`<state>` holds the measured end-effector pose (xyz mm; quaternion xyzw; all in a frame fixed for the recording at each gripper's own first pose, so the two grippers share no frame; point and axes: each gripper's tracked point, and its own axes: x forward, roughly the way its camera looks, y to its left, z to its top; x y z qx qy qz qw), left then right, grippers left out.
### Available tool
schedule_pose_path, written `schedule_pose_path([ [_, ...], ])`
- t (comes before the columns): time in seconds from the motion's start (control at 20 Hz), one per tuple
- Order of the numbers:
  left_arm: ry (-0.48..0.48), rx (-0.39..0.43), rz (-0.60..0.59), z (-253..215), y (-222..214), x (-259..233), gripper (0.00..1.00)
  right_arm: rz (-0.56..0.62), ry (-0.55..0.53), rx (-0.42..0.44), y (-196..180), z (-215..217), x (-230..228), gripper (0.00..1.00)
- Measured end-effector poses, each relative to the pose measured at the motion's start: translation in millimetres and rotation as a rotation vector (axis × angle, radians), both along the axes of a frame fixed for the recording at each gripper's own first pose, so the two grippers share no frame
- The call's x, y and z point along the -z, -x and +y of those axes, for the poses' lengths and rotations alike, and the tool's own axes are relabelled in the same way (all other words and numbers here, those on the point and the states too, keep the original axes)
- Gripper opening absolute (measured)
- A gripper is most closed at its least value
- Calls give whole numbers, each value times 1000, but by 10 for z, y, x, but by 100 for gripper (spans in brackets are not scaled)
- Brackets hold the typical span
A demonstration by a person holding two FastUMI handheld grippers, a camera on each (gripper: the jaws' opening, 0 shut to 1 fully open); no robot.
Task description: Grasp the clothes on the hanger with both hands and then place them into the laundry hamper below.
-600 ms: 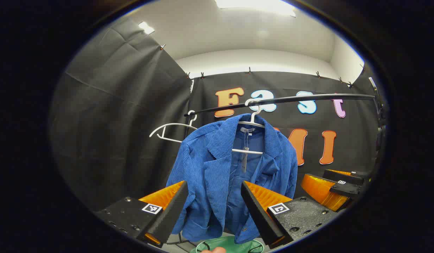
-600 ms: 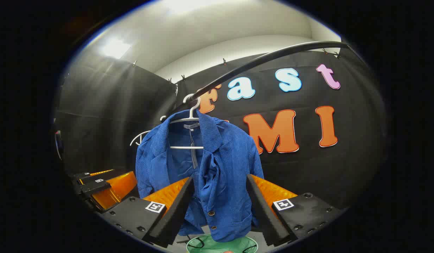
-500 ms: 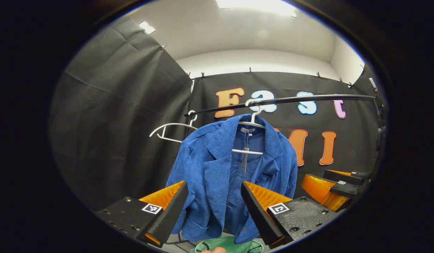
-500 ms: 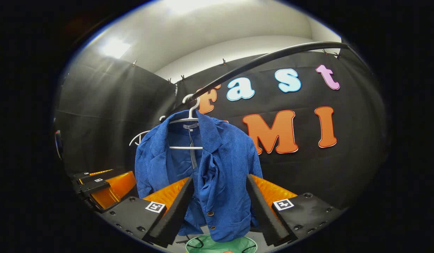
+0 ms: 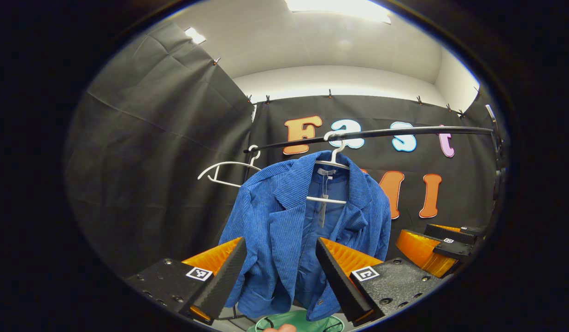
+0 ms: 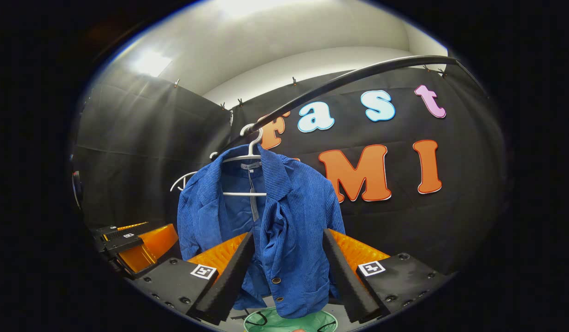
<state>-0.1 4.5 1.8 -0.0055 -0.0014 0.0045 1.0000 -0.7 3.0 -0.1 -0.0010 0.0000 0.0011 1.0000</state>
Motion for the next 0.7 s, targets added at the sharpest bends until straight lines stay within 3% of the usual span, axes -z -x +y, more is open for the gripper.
schedule_pose_path([
  [0.7,6,-25,-10,115,8,-66,92,-5,3,2,-6,-12,-12,92],
])
